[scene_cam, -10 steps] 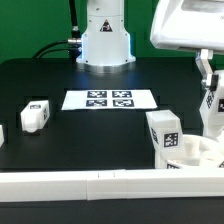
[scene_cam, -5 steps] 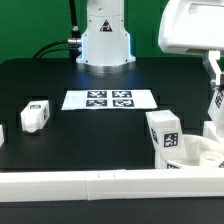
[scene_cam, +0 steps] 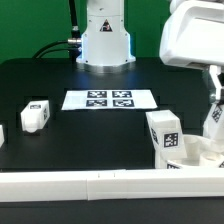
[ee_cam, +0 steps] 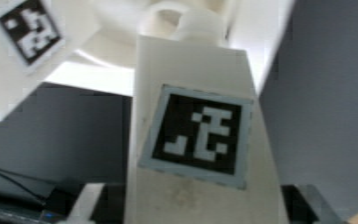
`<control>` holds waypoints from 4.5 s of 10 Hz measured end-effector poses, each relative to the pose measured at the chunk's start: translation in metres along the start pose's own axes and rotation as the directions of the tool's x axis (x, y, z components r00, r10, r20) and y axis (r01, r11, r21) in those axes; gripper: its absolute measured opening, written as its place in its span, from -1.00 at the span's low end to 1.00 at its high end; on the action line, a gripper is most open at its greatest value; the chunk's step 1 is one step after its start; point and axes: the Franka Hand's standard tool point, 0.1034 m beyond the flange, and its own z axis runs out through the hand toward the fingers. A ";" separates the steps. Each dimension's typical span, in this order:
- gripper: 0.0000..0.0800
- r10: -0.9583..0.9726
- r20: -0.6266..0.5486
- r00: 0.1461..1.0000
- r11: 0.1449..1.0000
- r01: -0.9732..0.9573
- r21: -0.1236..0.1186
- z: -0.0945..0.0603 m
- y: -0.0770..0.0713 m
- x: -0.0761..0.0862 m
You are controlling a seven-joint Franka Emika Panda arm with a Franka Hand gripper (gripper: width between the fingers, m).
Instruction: Assemble stool
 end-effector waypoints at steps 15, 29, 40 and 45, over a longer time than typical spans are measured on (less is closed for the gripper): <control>0.57 0.029 0.036 0.999 0.999 -0.028 -0.022 0.009 -0.008 -0.013; 0.62 0.219 0.436 0.873 0.962 -0.267 0.051 -0.015 -0.001 0.002; 0.62 -0.703 0.219 0.676 0.708 0.637 0.305 -0.017 0.005 0.004; 0.62 -0.776 0.289 0.561 0.631 0.676 0.380 0.012 -0.006 -0.015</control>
Offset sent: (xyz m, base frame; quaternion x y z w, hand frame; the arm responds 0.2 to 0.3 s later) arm -0.0017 0.0051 -0.0053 0.0138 -0.0088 0.0224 0.9996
